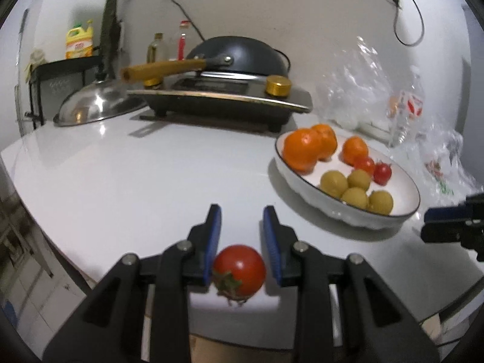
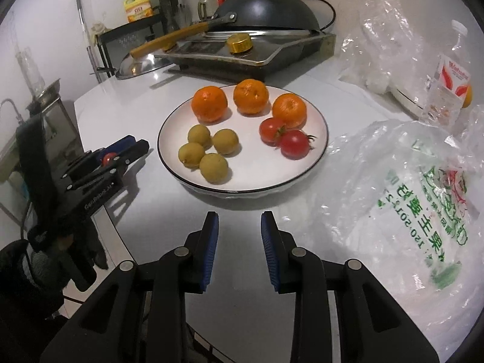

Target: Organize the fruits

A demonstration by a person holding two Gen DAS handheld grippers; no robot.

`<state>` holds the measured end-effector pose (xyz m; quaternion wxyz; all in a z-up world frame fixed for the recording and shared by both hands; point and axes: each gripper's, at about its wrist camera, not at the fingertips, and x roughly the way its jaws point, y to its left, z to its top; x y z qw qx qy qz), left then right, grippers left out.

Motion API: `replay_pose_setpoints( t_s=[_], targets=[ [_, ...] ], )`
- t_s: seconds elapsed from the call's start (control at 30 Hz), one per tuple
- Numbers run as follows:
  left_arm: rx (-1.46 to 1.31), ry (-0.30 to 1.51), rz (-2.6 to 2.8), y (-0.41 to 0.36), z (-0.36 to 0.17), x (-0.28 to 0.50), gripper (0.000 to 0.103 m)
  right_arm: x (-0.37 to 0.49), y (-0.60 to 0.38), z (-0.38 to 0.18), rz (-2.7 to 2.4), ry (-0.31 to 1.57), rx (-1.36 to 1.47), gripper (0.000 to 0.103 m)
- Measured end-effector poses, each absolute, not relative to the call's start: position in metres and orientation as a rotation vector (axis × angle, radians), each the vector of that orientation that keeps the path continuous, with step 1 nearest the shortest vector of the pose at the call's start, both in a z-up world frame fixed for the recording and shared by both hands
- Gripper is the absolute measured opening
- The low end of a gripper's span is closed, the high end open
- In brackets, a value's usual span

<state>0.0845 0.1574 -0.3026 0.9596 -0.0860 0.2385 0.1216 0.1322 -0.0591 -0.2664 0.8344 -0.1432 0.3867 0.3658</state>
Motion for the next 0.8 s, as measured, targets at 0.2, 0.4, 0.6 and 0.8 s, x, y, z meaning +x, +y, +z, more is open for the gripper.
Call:
replay_pose_setpoints(
  t_s=[0.2, 0.4, 0.6, 0.8],
  targets=[
    [-0.149, 0.506, 0.217, 0.156, -0.301, 0.08, 0.03, 0.13, -0.047, -0.265, 0.777, 0.813, -0.301, 0.031],
    [-0.129, 0.498, 0.223, 0.152, -0.302, 0.07, 0.027, 0.125, -0.043, -0.266, 0.776, 0.816, -0.325, 0.031],
    [-0.126, 0.509, 0.215, 0.151, -0.301, 0.065, 0.027, 0.12, -0.044, -0.262, 0.781, 0.802, -0.327, 0.031],
    [-0.132, 0.505, 0.208, 0.149, -0.297, 0.062, 0.026, 0.118, -0.046, -0.258, 0.779, 0.792, -0.332, 0.031]
  ],
)
